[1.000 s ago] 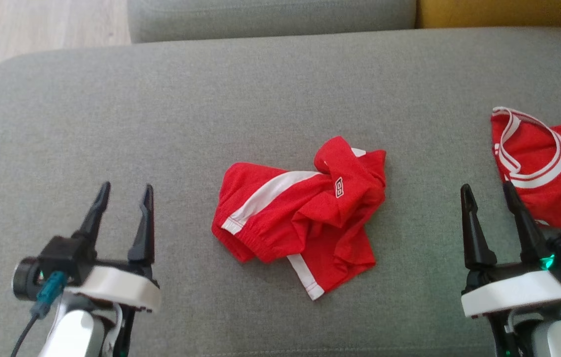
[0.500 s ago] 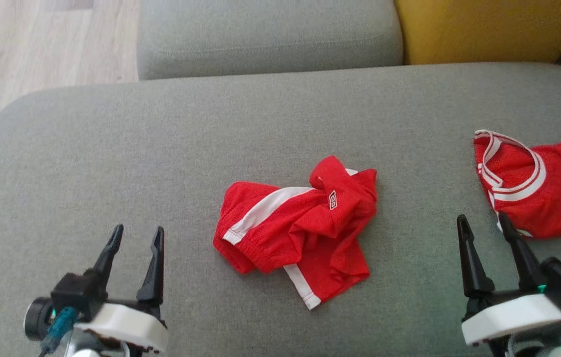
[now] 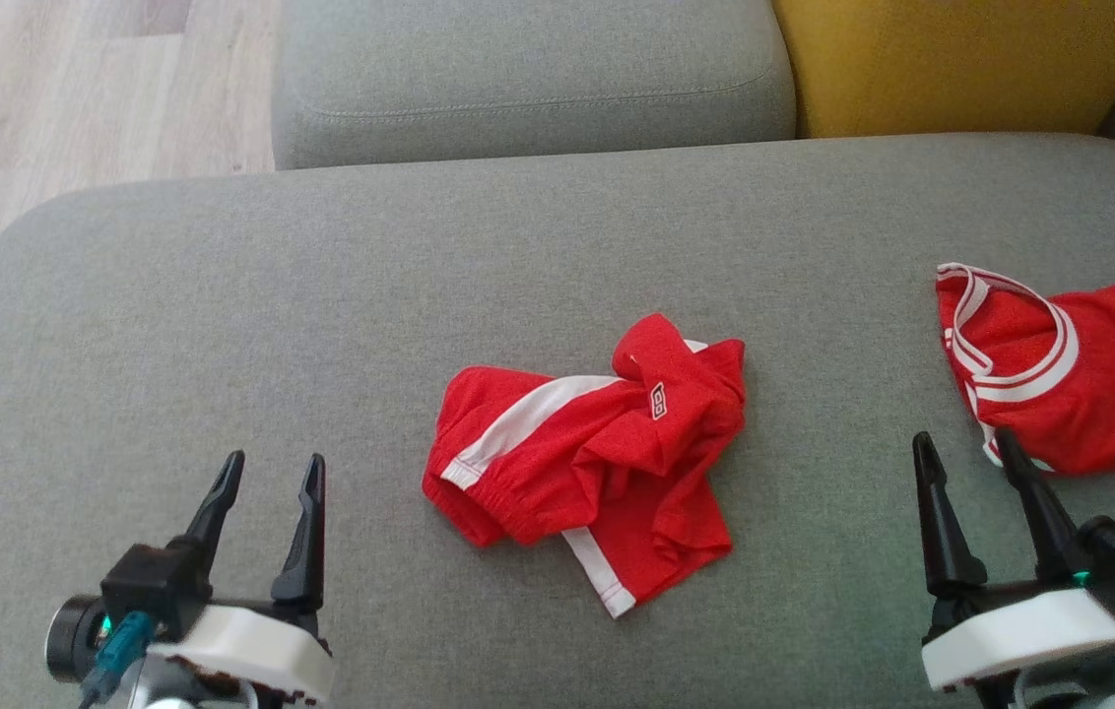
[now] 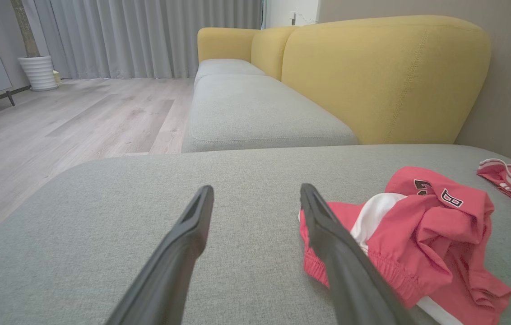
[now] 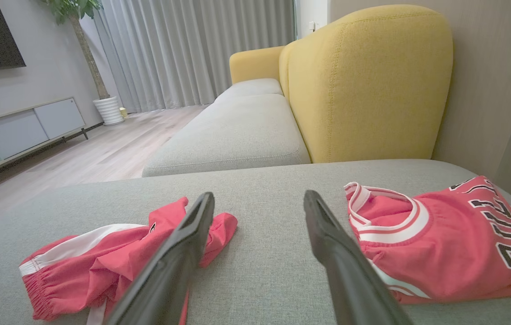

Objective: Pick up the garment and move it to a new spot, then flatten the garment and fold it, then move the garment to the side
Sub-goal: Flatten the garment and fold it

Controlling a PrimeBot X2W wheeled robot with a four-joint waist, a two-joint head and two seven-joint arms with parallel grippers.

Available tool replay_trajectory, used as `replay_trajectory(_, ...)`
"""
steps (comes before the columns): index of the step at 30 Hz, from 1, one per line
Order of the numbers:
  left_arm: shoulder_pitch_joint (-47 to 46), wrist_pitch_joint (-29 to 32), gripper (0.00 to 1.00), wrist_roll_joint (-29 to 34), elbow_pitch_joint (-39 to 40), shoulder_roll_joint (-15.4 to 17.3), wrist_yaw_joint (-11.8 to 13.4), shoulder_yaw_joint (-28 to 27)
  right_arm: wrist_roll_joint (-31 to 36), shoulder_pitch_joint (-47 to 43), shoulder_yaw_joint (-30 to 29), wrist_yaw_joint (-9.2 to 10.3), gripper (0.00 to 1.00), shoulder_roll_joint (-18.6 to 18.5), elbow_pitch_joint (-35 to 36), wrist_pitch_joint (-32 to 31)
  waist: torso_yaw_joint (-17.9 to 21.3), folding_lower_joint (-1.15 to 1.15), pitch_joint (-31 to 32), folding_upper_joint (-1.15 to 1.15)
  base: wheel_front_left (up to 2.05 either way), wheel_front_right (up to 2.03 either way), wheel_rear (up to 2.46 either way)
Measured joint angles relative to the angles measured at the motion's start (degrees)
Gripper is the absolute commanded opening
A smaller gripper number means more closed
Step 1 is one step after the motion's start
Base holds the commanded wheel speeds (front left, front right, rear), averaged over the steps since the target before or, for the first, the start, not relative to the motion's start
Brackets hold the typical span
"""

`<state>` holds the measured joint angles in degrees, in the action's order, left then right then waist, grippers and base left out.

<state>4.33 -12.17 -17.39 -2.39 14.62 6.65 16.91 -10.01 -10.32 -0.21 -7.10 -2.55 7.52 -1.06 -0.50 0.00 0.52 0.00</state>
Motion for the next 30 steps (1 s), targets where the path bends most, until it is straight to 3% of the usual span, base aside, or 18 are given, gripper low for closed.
replay_trajectory(20, -0.59, 0.04, 1.00, 0.00, 0.07, 0.27, 0.40, 1.37, 0.04, 0.69, -1.04, 0.00, 1.00, 0.01, -0.87, -0.92, -1.34, 0.00, -0.86, 0.00, 0.00, 0.00, 0.00)
replay_trajectory(25, -4.41, -0.14, 1.00, 0.09, -0.32, -0.01, -0.19, 2.56, 1.21, 9.59, -0.04, 0.00, 1.00, -0.09, -8.17, -2.58, -2.79, 0.00, -3.33, 0.00, 0.00, 0.00, 0.00)
replay_trajectory(30, -7.67, -0.92, 1.00, 0.18, -1.04, -0.93, -0.70, 3.14, 0.68, 20.57, 4.78, 0.00, 1.00, -2.12, -16.53, -5.04, -4.94, 0.00, -5.57, 0.00, 0.00, 0.00, 0.00)
